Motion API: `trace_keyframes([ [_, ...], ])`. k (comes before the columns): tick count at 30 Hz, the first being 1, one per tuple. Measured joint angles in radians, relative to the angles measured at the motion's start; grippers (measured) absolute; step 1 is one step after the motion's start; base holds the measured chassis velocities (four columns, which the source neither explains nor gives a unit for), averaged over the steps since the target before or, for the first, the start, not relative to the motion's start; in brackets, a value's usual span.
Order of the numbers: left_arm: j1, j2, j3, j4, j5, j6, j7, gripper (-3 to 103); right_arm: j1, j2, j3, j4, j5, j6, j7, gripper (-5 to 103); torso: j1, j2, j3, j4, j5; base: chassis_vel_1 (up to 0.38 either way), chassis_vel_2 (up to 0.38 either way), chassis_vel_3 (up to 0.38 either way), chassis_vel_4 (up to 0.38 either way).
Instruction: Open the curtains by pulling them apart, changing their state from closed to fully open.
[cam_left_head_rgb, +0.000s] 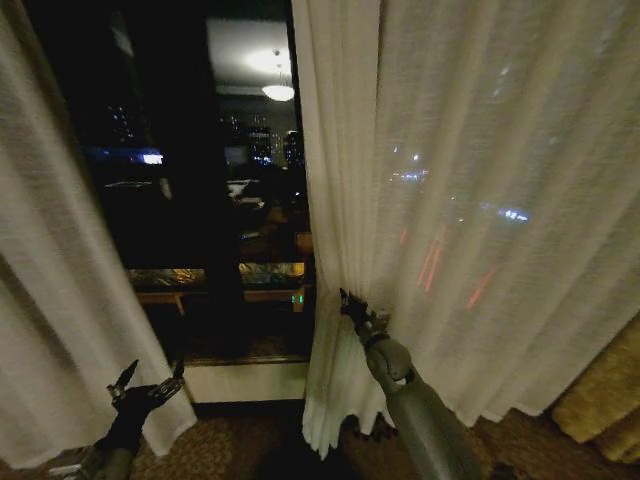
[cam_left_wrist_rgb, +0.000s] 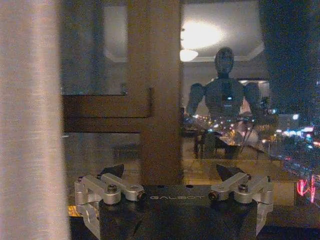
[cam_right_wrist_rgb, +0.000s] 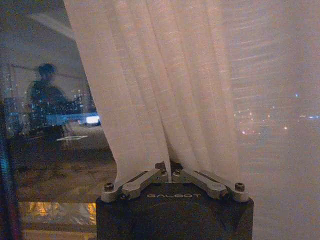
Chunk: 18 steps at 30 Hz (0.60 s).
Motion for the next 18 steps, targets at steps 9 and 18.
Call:
trace_keyframes([
  [9, 0.000, 0.001, 0.000, 0.001, -0.001, -0.002, 0.000, 100, -0.006, -0.003, 0.005, 0.004, -0.001, 0.000, 0.001, 0, 0.000, 0.000, 0.000, -0.0001, 0.0000, -0.353, -0.350, 0.347, 0.337],
  [18, 0.001, 0.001, 0.000, 0.002, -0.001, -0.004, 0.000, 100, -0.008, -0.006, 0.008, 0.008, -0.001, 0.000, 0.001, 0, 0.000, 0.000, 0.000, -0.0002, -0.0001, -0.367, -0.355, 0.365, 0.347],
])
